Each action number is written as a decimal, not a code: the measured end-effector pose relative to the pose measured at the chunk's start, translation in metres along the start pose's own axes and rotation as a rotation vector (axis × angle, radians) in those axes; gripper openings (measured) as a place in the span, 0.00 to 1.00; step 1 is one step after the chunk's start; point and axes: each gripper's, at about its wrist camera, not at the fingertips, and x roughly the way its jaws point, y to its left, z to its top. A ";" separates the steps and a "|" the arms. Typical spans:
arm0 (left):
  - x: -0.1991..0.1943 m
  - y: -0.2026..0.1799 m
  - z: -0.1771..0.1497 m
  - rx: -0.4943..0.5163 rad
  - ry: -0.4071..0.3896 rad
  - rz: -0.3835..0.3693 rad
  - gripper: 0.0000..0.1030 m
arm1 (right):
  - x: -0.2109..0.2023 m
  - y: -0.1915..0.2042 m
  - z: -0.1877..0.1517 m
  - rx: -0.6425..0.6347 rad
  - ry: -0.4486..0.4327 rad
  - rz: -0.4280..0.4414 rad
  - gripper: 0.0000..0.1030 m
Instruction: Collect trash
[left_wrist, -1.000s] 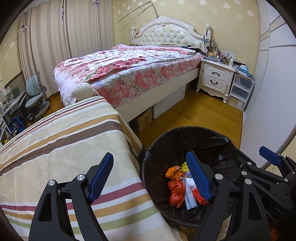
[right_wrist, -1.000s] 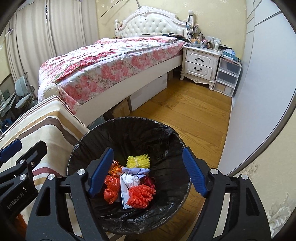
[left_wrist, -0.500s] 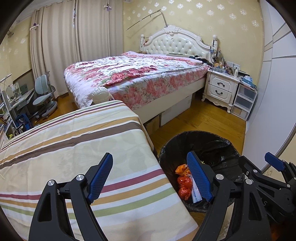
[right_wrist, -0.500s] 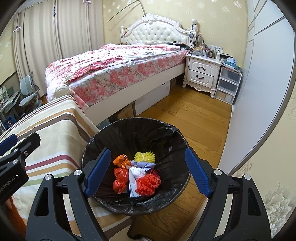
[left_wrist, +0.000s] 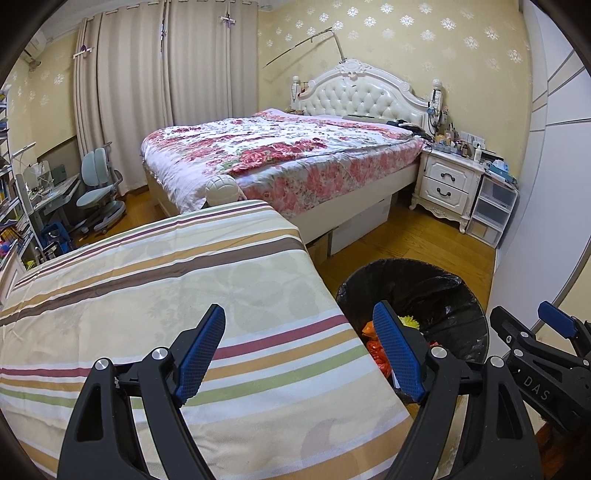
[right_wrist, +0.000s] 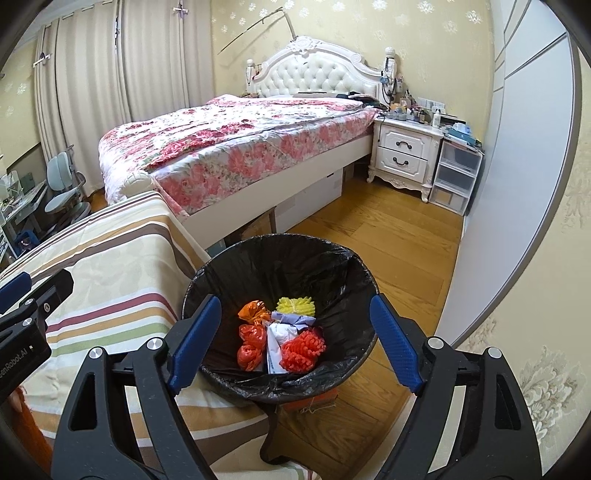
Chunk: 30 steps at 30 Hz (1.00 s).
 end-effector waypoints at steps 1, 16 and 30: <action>0.000 0.001 0.000 -0.002 0.001 -0.001 0.77 | -0.001 0.001 -0.001 -0.001 -0.002 0.000 0.79; -0.001 0.003 -0.002 -0.003 0.000 -0.002 0.77 | -0.005 0.002 -0.001 -0.002 -0.006 0.001 0.79; -0.005 0.004 -0.004 -0.005 0.003 -0.004 0.77 | -0.004 0.002 -0.001 -0.003 -0.007 0.001 0.79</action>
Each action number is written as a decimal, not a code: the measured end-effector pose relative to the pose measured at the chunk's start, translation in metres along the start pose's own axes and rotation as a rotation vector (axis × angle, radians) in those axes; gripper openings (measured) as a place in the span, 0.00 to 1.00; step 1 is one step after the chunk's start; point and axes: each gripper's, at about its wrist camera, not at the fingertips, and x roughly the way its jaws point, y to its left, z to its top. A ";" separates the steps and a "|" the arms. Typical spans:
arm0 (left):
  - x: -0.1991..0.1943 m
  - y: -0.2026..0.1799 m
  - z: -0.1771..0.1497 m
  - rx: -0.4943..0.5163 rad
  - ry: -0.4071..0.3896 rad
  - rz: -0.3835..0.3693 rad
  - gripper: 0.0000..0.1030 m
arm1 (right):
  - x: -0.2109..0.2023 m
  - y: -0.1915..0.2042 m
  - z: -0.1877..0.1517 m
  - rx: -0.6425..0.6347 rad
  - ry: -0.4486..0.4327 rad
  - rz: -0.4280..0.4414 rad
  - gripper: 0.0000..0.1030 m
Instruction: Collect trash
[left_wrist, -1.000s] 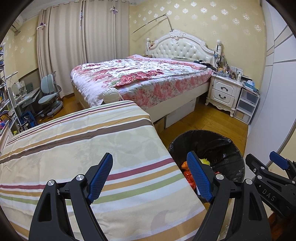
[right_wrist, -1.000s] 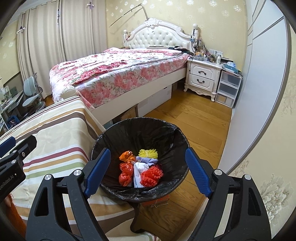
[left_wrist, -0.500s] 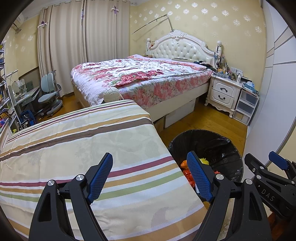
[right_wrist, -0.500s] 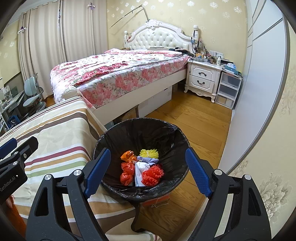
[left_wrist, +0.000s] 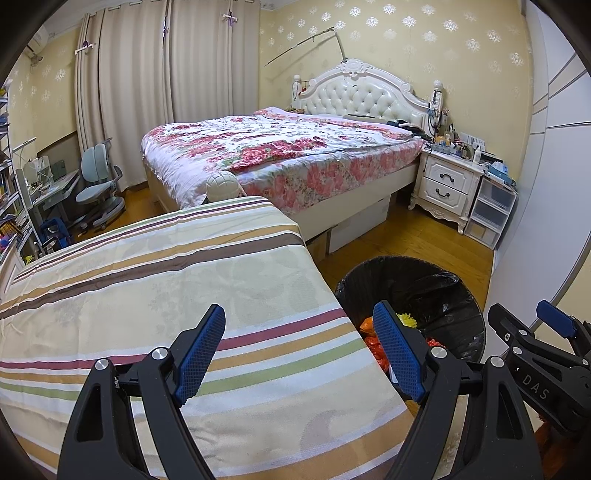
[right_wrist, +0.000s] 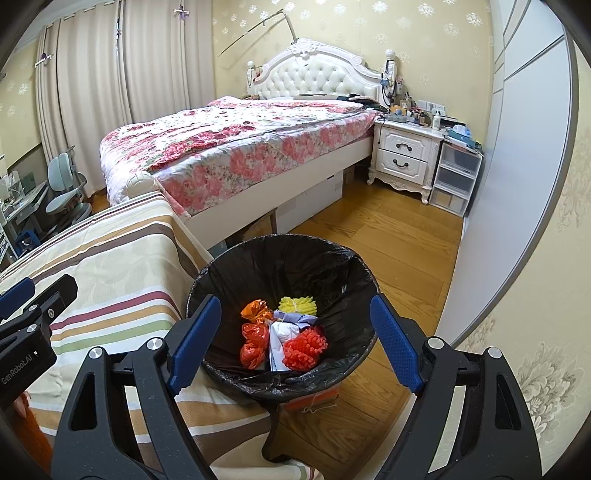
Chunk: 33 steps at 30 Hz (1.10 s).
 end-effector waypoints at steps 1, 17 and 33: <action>0.000 0.000 0.000 -0.001 0.000 0.000 0.77 | -0.001 0.000 0.000 0.000 -0.001 0.001 0.79; 0.000 0.001 0.000 -0.002 0.000 0.000 0.77 | -0.001 0.001 0.000 -0.001 0.000 -0.001 0.79; -0.003 0.000 0.001 -0.015 -0.001 -0.002 0.77 | -0.001 0.002 0.000 -0.003 0.001 -0.002 0.79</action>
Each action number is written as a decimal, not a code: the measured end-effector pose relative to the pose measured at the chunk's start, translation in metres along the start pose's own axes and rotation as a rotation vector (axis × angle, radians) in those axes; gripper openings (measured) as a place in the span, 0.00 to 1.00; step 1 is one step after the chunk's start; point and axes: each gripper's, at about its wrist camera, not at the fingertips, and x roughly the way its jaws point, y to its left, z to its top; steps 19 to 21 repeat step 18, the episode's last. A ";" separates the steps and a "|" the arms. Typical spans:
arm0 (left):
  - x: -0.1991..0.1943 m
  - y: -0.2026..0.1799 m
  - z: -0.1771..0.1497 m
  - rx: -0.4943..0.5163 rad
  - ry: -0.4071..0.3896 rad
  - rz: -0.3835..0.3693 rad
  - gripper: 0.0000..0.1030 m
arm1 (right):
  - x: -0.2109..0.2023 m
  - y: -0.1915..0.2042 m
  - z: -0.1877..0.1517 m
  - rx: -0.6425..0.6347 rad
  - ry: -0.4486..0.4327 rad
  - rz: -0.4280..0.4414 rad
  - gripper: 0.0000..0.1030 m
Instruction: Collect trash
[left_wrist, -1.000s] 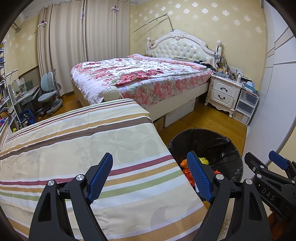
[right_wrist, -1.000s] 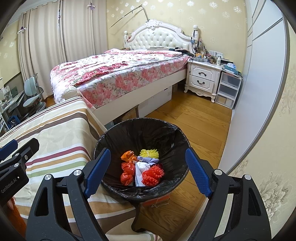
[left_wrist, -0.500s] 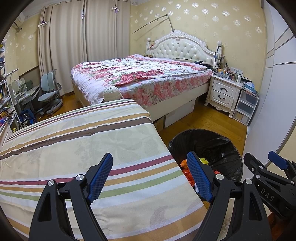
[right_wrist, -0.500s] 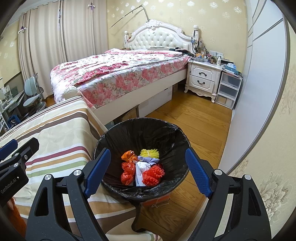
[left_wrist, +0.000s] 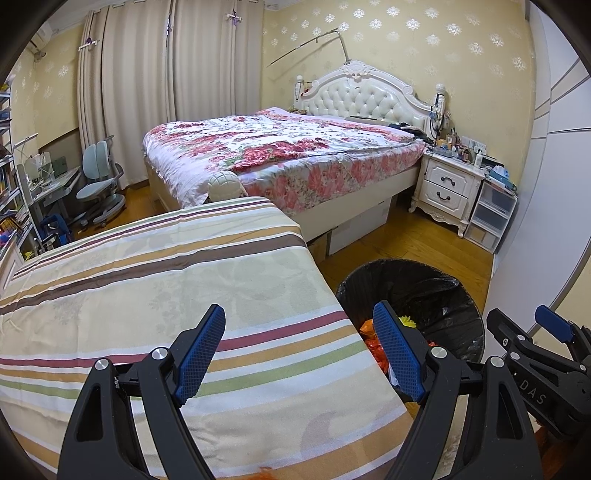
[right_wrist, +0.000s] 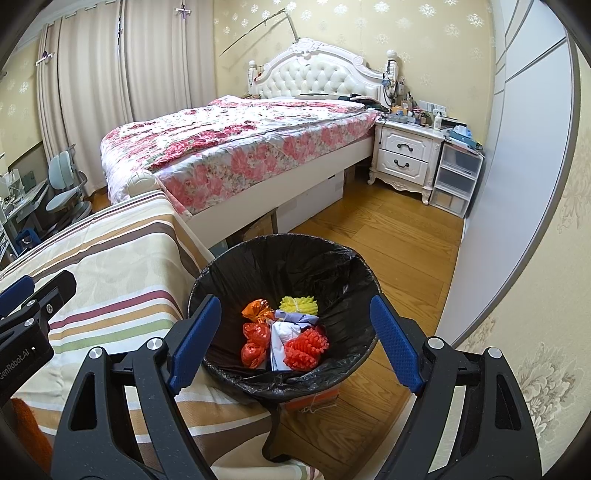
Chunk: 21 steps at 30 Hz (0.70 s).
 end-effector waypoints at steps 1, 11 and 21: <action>0.000 0.000 0.000 -0.006 0.001 -0.004 0.77 | 0.000 0.000 0.000 0.000 0.000 0.000 0.79; 0.000 0.001 0.005 -0.012 -0.026 0.014 0.81 | 0.001 0.003 -0.001 -0.002 0.003 0.002 0.79; 0.006 0.011 0.006 -0.013 -0.014 0.049 0.81 | 0.006 0.017 -0.003 -0.022 0.011 0.015 0.79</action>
